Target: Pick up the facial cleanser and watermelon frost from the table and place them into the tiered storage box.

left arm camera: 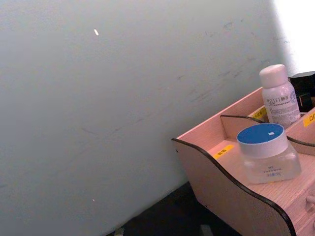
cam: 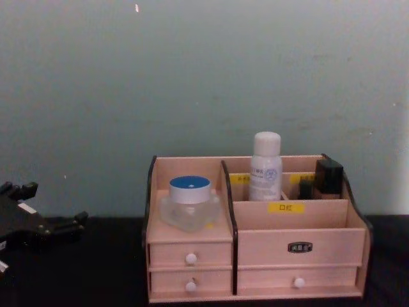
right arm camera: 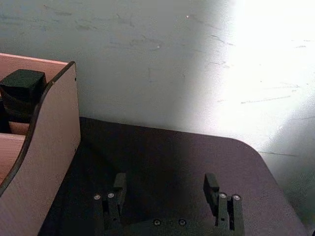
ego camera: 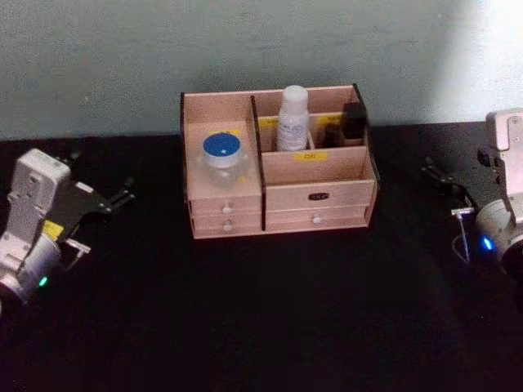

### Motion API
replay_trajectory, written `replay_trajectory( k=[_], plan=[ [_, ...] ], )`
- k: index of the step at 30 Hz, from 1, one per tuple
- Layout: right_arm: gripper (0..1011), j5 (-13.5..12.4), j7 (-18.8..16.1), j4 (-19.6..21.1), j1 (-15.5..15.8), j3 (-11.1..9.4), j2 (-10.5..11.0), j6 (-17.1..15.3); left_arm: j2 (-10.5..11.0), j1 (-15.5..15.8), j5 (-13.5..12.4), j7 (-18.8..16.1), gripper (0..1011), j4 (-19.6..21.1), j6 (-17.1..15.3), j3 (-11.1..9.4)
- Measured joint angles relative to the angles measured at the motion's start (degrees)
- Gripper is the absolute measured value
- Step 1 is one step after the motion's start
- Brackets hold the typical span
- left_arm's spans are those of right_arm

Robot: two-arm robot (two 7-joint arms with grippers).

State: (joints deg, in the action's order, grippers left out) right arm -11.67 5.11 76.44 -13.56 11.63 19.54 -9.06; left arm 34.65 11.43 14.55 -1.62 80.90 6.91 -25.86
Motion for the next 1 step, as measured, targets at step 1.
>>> replay_trajectory(
  k=[1],
  plan=[
    [1003, 0.0, 0.0, 0.0, 0.0, 0.0, 0.0, 0.0, 0.0, 0.0, 0.0, 0.0, 1001, 0.0, 0.0, 0.0]
  ],
)
